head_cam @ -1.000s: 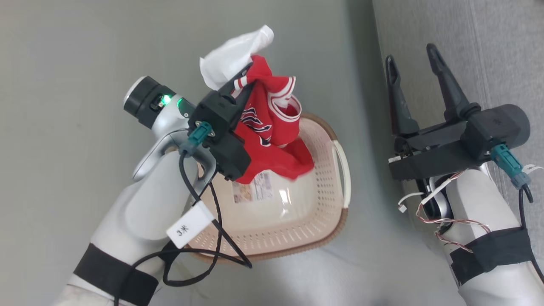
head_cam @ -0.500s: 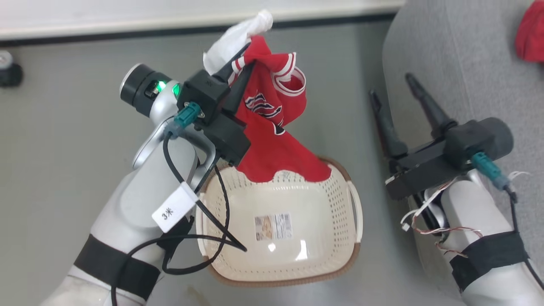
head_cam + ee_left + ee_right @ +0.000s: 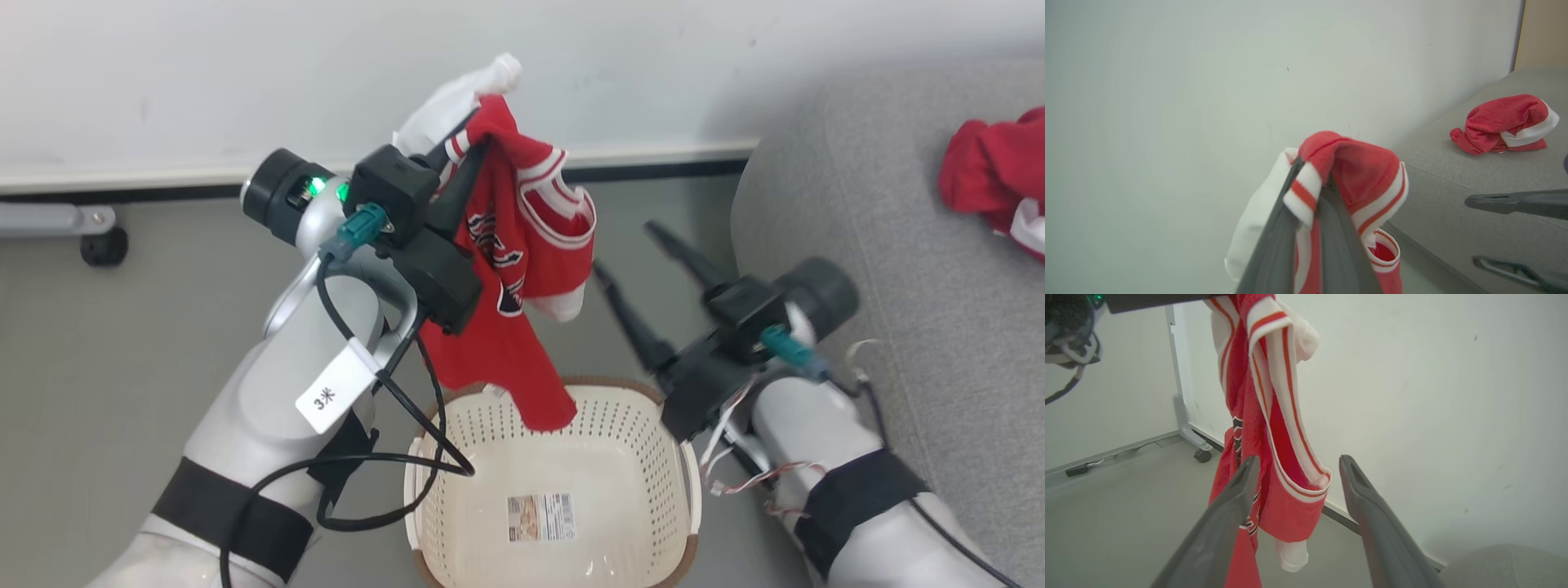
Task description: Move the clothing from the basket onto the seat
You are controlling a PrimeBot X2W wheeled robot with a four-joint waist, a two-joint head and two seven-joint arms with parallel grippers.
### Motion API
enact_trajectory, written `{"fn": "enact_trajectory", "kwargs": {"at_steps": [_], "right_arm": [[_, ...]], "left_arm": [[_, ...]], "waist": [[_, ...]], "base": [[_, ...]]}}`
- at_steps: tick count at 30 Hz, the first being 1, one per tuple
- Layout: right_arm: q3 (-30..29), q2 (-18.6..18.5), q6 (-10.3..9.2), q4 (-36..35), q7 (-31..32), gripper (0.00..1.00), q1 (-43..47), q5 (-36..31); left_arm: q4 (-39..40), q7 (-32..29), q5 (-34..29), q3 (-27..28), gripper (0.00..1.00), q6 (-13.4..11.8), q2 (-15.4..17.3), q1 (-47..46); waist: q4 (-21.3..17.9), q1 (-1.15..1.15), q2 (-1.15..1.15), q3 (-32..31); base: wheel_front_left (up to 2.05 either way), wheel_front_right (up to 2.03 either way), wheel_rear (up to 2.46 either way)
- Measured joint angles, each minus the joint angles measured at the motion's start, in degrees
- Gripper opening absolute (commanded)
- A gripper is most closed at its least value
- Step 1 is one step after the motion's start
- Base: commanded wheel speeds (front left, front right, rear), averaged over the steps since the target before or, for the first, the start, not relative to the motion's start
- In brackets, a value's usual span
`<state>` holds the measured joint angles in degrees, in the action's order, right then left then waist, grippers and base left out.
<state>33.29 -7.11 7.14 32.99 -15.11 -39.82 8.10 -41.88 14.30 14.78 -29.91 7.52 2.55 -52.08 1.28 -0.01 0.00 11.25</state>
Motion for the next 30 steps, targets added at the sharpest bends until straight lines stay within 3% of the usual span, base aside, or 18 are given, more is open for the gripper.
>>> {"fn": "enact_trajectory", "kwargs": {"at_steps": [5, 9, 30], "right_arm": [[8.6, 0.4, 0.00, 2.4, 0.0, 1.00, -1.2, 3.1], [12.1, 0.3, 0.00, 4.6, 0.0, 1.00, -1.2, 5.0], [15.2, -2.5, 0.00, 5.6, 0.4, 1.00, 4.0, 13.7]], "left_arm": [[-1.2, -0.1, 2.0, -2.3, 0.00, 0.0, -0.2, 1.0], [-1.8, -0.4, 3.1, -4.5, 0.00, 0.0, -0.4, 1.6], [1.9, -4.1, 7.9, -8.9, 0.00, 0.0, -0.4, 9.0]], "waist": [[0.0, 0.00, 0.00, -3.8], [0.1, 0.00, 0.00, -6.8], [0.9, 0.00, -0.01, -18.0]], "base": [[0.00, 0.00, 0.00], [0.00, 0.00, 0.00], [0.00, 0.00, 0.00]]}}
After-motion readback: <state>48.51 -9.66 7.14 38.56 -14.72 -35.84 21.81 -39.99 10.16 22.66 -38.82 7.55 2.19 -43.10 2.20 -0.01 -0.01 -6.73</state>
